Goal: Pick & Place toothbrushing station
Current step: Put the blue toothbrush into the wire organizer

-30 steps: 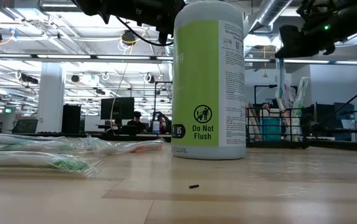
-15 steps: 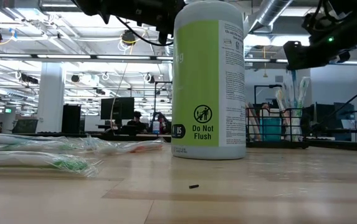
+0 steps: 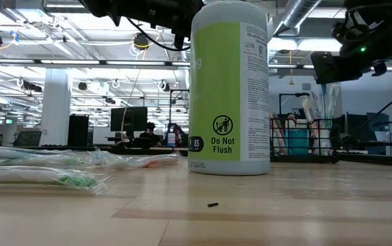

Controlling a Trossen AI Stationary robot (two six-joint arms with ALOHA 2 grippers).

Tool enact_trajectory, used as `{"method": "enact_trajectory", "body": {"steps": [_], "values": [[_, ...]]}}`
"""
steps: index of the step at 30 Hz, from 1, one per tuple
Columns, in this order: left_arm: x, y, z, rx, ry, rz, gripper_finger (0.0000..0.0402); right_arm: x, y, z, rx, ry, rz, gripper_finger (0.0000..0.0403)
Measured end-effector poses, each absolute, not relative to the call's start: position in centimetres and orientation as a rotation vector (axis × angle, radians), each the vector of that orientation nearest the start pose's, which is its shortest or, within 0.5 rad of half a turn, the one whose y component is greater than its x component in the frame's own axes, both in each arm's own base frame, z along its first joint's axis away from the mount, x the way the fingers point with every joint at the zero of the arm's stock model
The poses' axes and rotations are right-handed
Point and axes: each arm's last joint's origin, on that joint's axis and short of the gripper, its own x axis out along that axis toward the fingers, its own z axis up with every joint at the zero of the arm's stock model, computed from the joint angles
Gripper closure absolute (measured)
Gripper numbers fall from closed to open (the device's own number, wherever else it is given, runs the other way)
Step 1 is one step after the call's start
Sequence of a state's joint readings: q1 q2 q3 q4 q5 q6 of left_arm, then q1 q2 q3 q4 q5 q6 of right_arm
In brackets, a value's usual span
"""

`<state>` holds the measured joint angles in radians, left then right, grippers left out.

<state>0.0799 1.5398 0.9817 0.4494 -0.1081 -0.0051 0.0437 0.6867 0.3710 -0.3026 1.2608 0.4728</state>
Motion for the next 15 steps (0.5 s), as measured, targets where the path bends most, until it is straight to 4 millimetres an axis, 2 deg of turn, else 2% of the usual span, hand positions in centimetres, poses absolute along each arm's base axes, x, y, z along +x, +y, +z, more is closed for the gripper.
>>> {"method": "enact_trajectory", "body": {"steps": [15], "values": [[34.6, 3.1, 27.8, -0.003, 0.109, 0.189, 0.0347, 13.5, -2.2, 19.5, 0.038, 0.242, -1.297, 0.0392]]}}
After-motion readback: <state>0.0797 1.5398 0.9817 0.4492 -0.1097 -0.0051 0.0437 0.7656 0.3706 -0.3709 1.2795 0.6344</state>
